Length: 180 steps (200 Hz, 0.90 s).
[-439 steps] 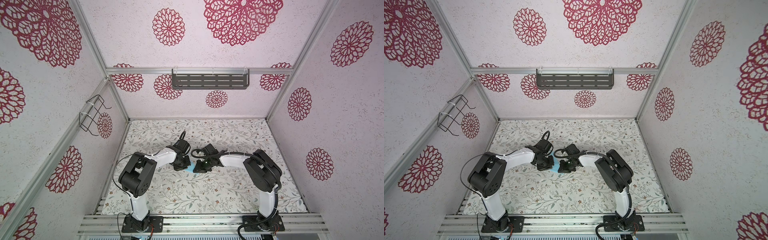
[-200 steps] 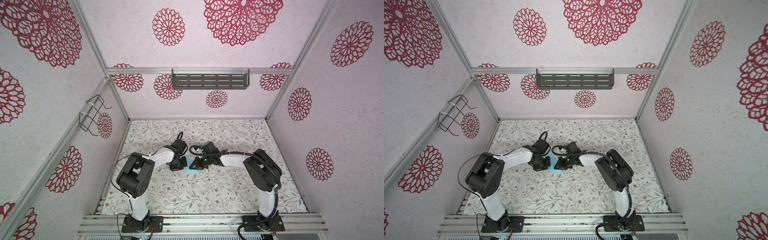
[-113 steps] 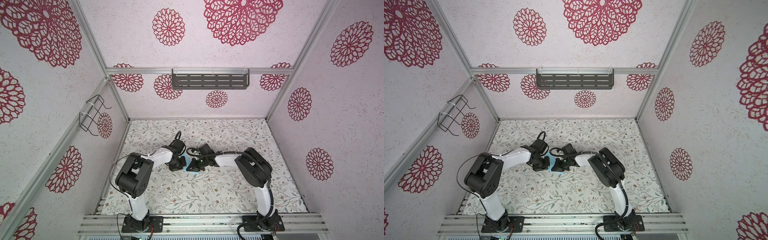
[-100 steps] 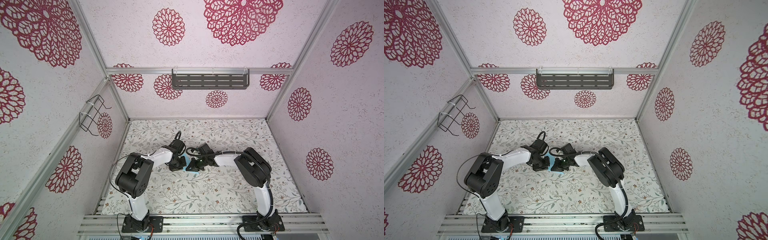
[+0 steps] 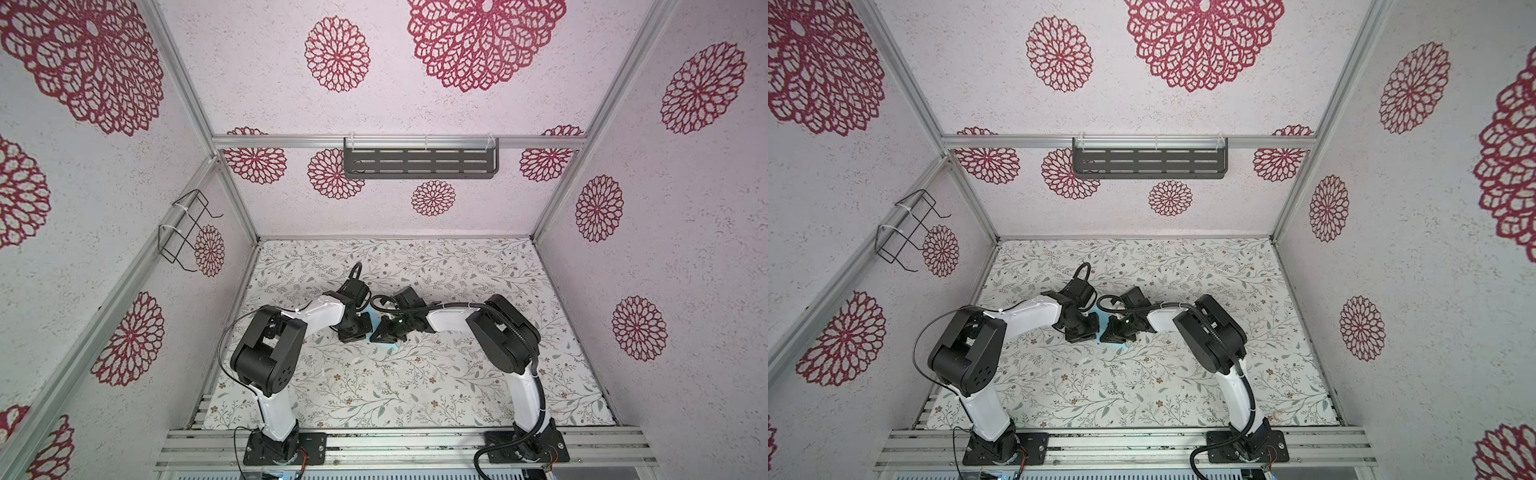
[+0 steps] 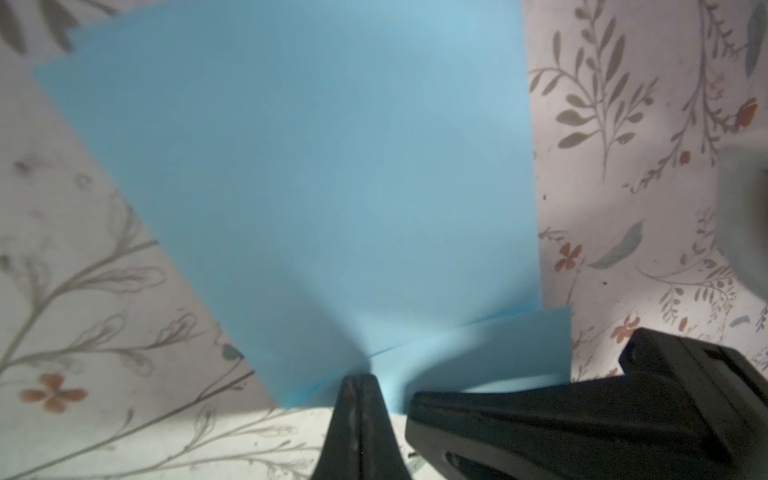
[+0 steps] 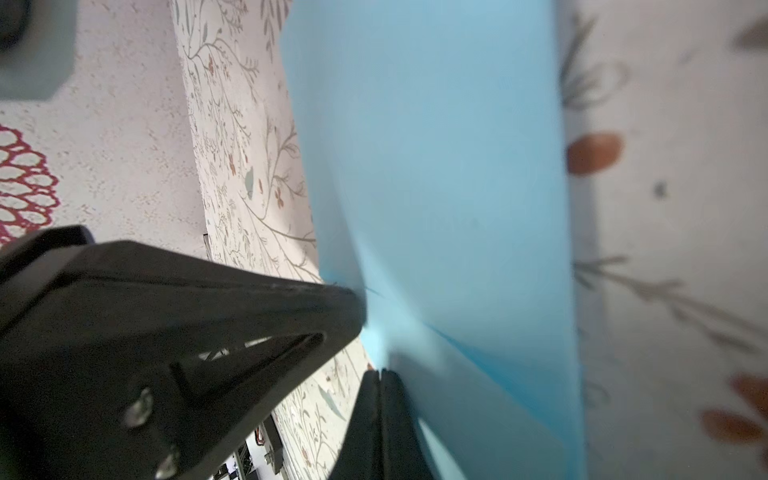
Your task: Fold a paper plane with a square sheet of paper (pick it up from the middle)
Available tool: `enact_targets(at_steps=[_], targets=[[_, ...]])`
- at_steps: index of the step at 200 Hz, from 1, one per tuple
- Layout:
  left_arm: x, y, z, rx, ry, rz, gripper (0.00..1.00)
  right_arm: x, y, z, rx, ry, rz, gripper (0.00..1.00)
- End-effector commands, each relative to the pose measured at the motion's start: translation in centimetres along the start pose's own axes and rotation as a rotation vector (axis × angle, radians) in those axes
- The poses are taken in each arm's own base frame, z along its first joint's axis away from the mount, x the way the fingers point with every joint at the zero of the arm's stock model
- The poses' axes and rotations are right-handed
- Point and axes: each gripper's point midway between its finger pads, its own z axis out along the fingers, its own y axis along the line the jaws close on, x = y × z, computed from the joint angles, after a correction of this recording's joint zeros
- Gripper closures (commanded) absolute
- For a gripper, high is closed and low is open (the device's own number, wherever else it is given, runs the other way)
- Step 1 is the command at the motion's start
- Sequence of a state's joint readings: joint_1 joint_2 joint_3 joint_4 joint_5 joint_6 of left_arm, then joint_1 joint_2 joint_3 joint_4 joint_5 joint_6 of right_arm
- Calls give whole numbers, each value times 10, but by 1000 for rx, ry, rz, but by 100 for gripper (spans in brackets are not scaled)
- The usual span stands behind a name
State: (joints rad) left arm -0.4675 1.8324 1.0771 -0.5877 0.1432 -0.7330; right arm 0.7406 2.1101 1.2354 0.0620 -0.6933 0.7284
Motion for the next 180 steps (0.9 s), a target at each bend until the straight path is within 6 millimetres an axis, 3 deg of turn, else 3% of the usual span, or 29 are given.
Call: enact_targets(at_steps=[1, 61, 138, 180], targets=[[39, 49, 32, -175, 135, -26, 100, 17, -25, -14, 82, 28, 60, 94], [38, 52, 32, -192, 135, -15, 100, 31, -51, -32, 125, 27, 121, 93], [37, 52, 33, -199, 138, -8, 100, 40, -68, -45, 153, 23, 163, 92], [36, 52, 31, -201, 133, -6, 100, 56, -88, -56, 201, 39, 196, 91]])
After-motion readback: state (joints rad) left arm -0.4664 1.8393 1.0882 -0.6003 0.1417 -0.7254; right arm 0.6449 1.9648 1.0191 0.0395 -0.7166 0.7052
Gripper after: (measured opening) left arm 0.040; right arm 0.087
